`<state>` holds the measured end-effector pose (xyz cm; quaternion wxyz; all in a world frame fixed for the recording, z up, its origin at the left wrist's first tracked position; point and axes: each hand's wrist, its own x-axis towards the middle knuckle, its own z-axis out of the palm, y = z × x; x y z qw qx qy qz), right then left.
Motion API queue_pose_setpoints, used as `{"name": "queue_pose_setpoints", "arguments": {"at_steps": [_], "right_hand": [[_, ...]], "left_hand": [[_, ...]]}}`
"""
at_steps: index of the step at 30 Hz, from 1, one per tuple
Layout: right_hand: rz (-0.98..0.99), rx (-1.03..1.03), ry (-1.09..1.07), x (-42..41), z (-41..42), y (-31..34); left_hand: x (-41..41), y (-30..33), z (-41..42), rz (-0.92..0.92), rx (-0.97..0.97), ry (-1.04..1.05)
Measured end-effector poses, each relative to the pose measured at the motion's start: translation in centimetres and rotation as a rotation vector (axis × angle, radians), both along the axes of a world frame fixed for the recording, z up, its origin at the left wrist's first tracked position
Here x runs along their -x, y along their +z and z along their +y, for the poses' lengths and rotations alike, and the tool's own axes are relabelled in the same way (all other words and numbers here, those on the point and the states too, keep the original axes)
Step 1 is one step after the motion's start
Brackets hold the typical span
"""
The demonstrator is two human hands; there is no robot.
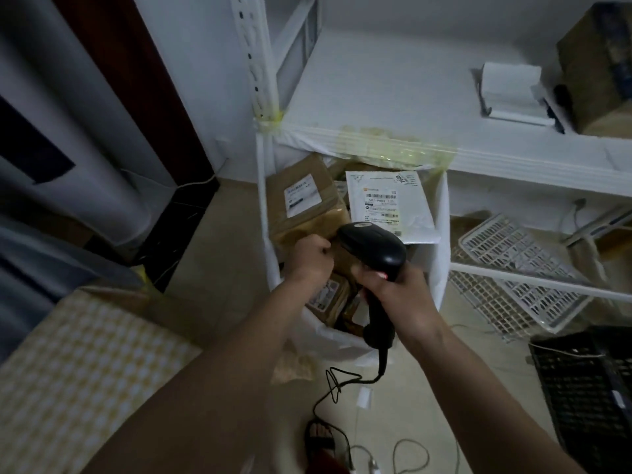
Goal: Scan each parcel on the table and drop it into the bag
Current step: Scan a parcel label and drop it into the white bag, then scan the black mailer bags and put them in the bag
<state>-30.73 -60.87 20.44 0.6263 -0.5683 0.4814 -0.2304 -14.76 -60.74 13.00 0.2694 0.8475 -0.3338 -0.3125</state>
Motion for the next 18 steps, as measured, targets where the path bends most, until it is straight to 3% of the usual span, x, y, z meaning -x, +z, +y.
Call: {"name": "queue_pose_setpoints", "arguments": {"at_steps": [5,11,18], "right_hand": [[-0.024,0.013,0.175,-3.9,3.9,1.3],[-0.007,0.01,0.4,-8.8,11.4,1.5],[-0.048,0.007,0.761,-12.4,27.7,3.2]], "left_hand": [[-3.4,0.2,8.1,-0.262,-0.165,-0.01],[-6.6,1.5,21.6,-0.243,-0.222,0.171],[-5.0,4.3,43.2,-0.266,-0.331,0.501]]}}
